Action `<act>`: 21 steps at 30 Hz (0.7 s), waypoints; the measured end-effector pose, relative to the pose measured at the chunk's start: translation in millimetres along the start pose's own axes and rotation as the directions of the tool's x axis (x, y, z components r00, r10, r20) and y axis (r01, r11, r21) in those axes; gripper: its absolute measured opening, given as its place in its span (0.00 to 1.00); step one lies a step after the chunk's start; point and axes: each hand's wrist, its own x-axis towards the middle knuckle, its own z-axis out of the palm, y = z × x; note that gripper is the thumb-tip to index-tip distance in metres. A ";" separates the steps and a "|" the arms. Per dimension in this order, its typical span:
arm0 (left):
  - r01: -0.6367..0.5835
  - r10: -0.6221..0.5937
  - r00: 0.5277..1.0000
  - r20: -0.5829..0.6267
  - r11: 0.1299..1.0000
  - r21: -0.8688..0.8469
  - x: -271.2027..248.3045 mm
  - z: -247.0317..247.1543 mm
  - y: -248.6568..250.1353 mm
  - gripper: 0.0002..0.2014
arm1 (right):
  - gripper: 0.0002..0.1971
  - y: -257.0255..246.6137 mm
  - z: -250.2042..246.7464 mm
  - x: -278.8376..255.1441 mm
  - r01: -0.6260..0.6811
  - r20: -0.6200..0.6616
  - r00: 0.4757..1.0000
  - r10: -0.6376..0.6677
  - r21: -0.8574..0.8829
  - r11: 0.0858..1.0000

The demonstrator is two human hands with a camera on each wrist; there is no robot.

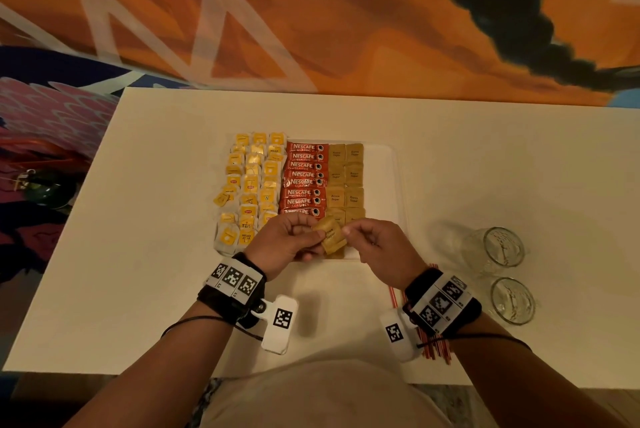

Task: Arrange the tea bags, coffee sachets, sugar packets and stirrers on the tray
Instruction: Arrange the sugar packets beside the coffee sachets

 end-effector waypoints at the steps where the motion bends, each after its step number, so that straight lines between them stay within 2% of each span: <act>1: -0.005 0.005 1.000 0.003 1.000 0.003 0.2 0.4 0.0 0.08 | 0.07 -0.3 0.9 -0.6 0.002 0.006 1.000 -0.002 -0.011 1.000; 4: -0.015 0.014 1.000 0.008 0.999 0.034 0.2 1.7 0.3 0.08 | 0.02 1.8 3.6 0.2 -0.017 -0.017 1.000 0.016 -0.021 1.000; 8: -0.042 0.041 0.999 0.013 0.993 0.109 0.5 2.5 -1.4 0.08 | 0.04 3.0 5.2 1.2 -0.029 -0.013 0.999 0.029 0.000 1.000; 13: -0.103 0.096 0.995 0.041 0.960 0.261 -1.2 5.1 -2.6 0.04 | 0.02 6.0 6.2 2.7 -0.082 0.027 0.996 0.080 0.071 0.994; 16: -0.123 0.114 0.992 0.047 0.934 0.335 0.7 5.3 -3.9 0.02 | 0.02 10.1 5.9 3.0 -0.115 0.045 0.992 0.114 0.018 0.993; 21: -0.141 0.140 0.990 0.031 0.914 0.381 8.1 8.4 -8.0 0.08 | 0.05 11.0 0.3 1.4 -0.129 0.041 0.990 0.132 -0.083 0.988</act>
